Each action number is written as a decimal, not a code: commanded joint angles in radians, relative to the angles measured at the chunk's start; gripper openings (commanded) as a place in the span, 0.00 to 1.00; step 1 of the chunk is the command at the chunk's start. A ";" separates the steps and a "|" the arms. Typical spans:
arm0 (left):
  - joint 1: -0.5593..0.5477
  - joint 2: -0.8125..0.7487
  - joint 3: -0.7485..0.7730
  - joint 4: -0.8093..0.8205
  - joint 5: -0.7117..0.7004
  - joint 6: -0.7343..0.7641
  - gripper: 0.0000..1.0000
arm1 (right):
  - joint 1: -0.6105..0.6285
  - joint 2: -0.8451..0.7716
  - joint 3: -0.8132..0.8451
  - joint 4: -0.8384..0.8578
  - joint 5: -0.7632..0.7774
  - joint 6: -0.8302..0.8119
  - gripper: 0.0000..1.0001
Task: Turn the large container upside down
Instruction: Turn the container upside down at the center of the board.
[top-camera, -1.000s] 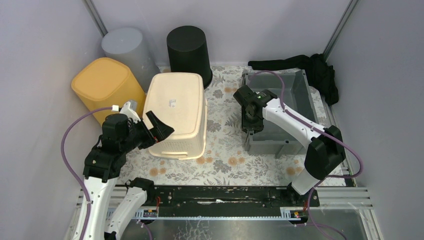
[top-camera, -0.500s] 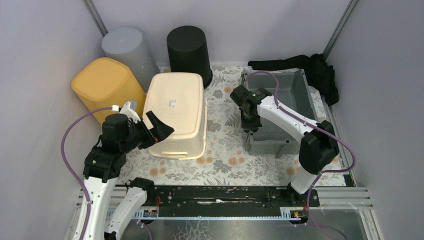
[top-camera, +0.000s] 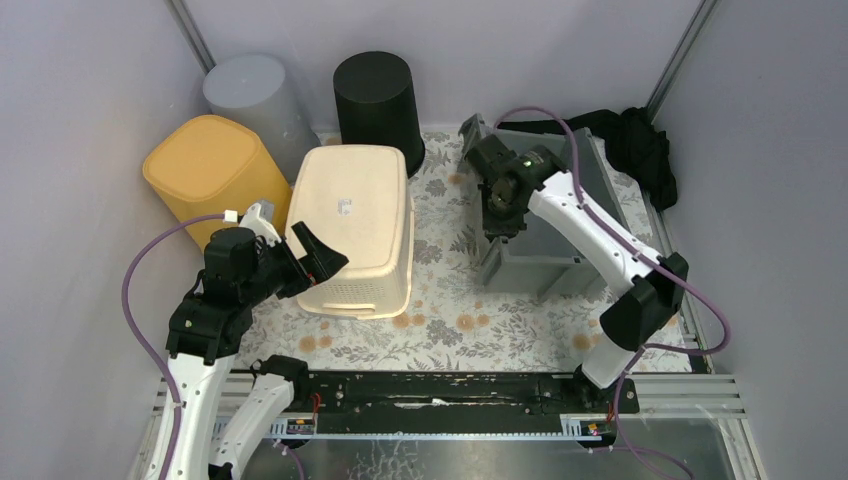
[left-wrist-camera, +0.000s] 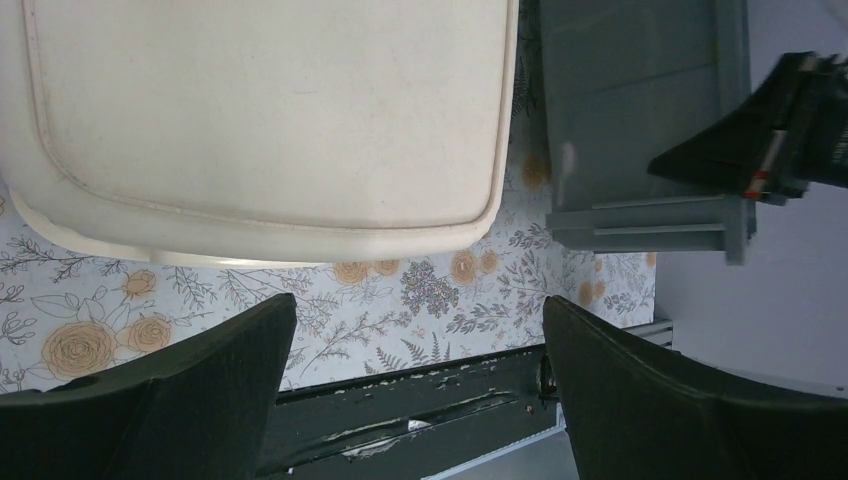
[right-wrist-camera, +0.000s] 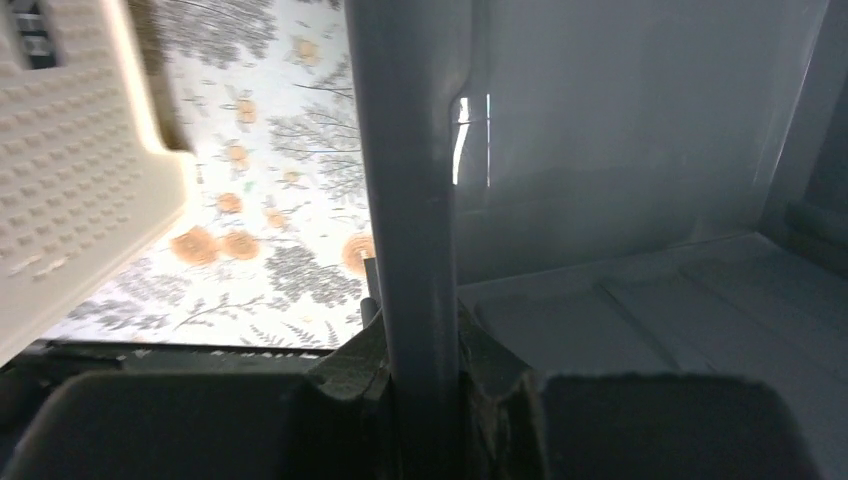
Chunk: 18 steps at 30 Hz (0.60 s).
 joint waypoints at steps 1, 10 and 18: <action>0.004 -0.005 0.021 0.016 0.009 0.012 1.00 | 0.012 -0.125 0.207 -0.067 0.149 -0.055 0.00; 0.005 -0.005 0.030 0.013 0.009 0.009 1.00 | -0.002 -0.228 0.278 0.023 0.062 -0.072 0.00; 0.005 -0.009 0.034 0.006 0.006 0.006 1.00 | -0.140 -0.293 0.248 0.172 -0.283 -0.075 0.00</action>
